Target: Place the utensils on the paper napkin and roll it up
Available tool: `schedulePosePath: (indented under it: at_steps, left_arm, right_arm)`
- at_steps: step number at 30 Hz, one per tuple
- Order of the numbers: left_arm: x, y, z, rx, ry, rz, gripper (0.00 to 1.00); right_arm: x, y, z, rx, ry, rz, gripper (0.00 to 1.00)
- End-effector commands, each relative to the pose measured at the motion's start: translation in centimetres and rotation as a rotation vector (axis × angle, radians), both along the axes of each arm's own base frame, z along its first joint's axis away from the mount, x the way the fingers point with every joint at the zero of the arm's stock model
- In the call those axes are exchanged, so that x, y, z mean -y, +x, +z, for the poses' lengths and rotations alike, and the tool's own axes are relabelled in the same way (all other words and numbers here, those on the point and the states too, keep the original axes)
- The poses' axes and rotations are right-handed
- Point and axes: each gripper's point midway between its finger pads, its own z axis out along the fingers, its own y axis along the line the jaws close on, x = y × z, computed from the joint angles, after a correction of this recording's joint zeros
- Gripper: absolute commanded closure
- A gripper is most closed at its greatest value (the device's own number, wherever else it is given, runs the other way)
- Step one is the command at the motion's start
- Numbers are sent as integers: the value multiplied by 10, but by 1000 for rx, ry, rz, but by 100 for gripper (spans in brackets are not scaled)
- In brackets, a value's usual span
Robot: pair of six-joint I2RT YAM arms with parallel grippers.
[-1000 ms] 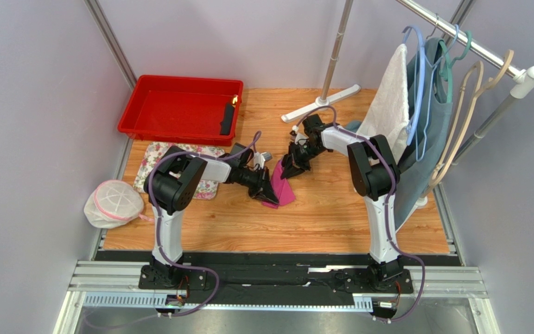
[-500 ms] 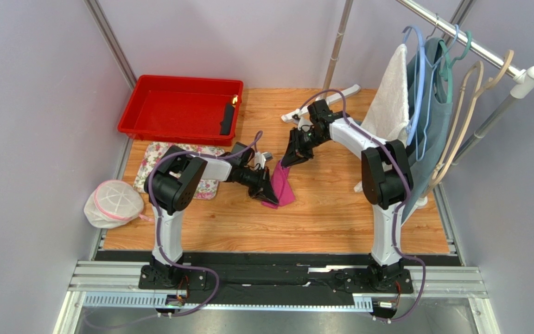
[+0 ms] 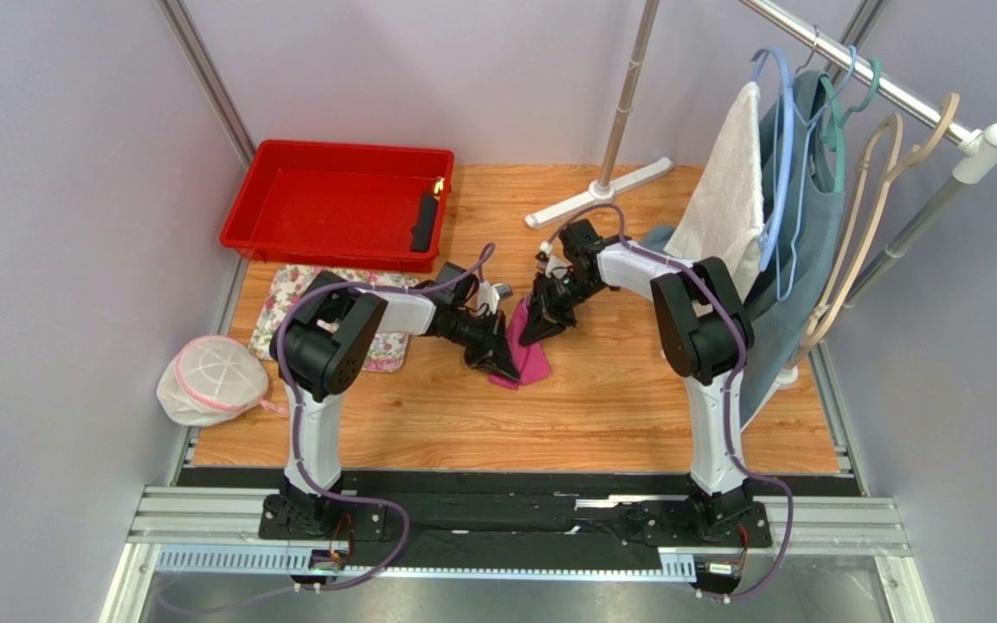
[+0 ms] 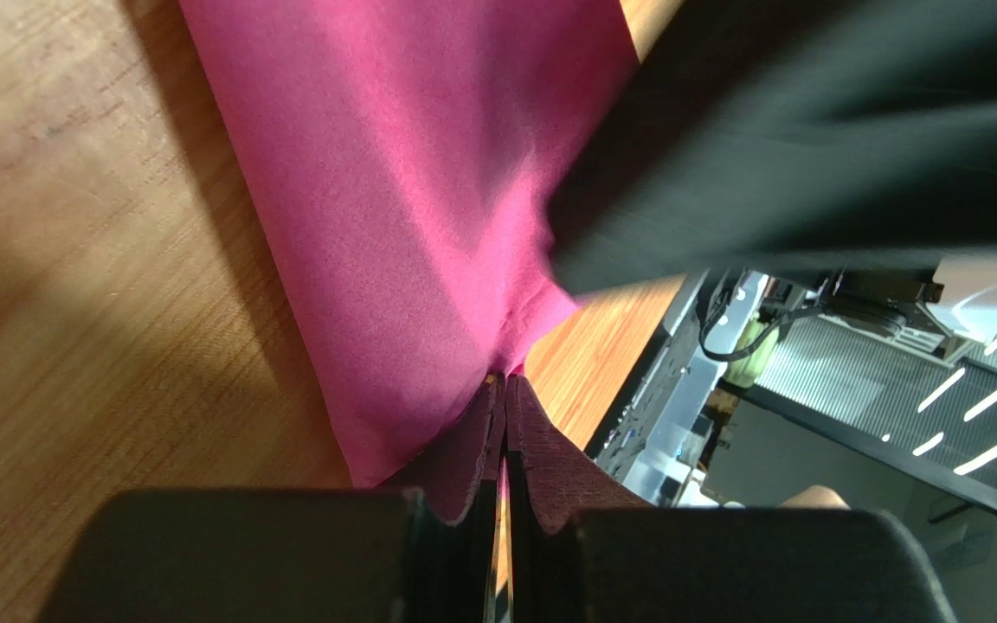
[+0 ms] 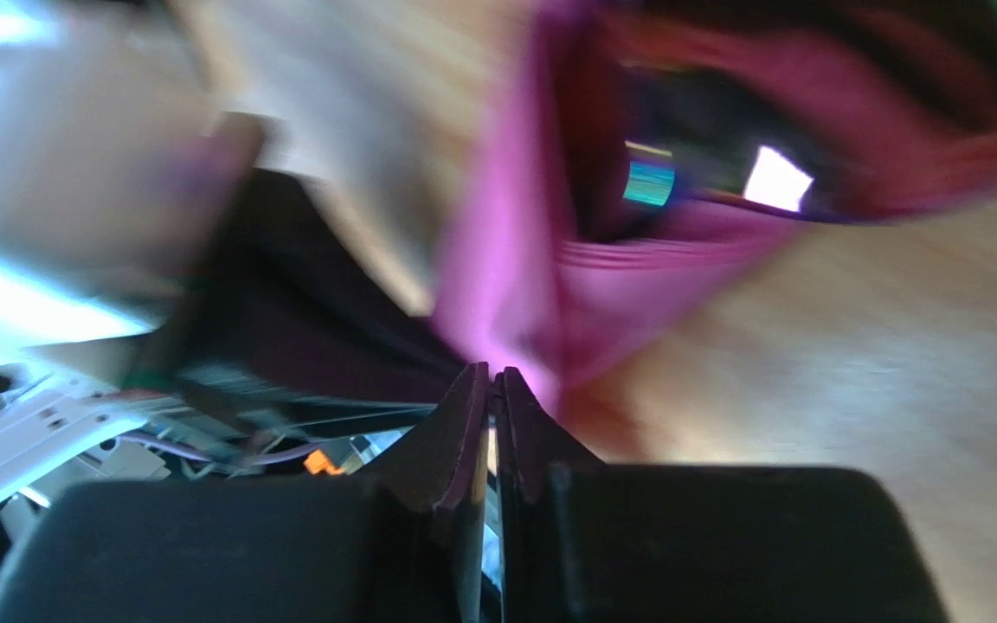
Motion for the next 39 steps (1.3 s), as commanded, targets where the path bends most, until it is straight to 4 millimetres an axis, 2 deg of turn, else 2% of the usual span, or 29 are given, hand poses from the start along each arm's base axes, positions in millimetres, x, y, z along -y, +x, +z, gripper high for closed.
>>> schedulePosePath:
  at_steps: [1, 4, 8, 9, 11, 12, 14, 18, 21, 27, 30, 34, 35, 39]
  left_arm:
    - [-17, 4, -27, 61, 126, 21, 91]
    - [-12, 6, -21, 80, 90, 18, 86]
    - [-4, 11, -6, 94, 17, 27, 82]
    - [-3, 9, -1, 86, -17, 24, 78]
    - [4, 19, 22, 135, -103, 49, 73]
    - [5, 15, 29, 129, -142, 43, 67]
    - [9, 21, 53, 179, -207, 43, 64]
    - [11, 20, 72, 192, -244, 29, 63]
    - [11, 17, 69, 179, -234, 17, 64]
    - [5, 4, 45, 102, -194, 0, 74]
    - [0, -5, 28, 58, -149, -5, 80]
    - [-12, -9, -9, 8, -33, -7, 91]
    - [-14, -5, -14, 3, -7, 6, 97]
    - [-22, -1, -31, -34, 52, 31, 100]
  right_arm:
    - [24, -5, -30, -28, -75, -15, 93]
    - [35, -8, -42, -29, -110, -12, 94]
    - [39, -7, -53, -29, -130, -7, 96]
    - [37, -5, -54, -27, -129, -8, 96]
    - [38, -2, -58, -21, -137, -10, 97]
    - [38, -1, -59, -14, -140, -10, 97]
    - [38, 1, -62, -12, -149, -12, 97]
    - [37, 5, -63, -2, -153, -14, 98]
    - [36, 10, -66, 3, -154, -19, 98]
    - [33, 20, -66, 16, -153, -29, 98]
    - [33, 23, -67, 21, -155, -29, 98]
    - [31, 28, -68, 28, -155, -31, 98]
    - [30, 30, -66, 33, -151, -31, 98]
    - [26, 34, -51, 52, -120, -29, 97]
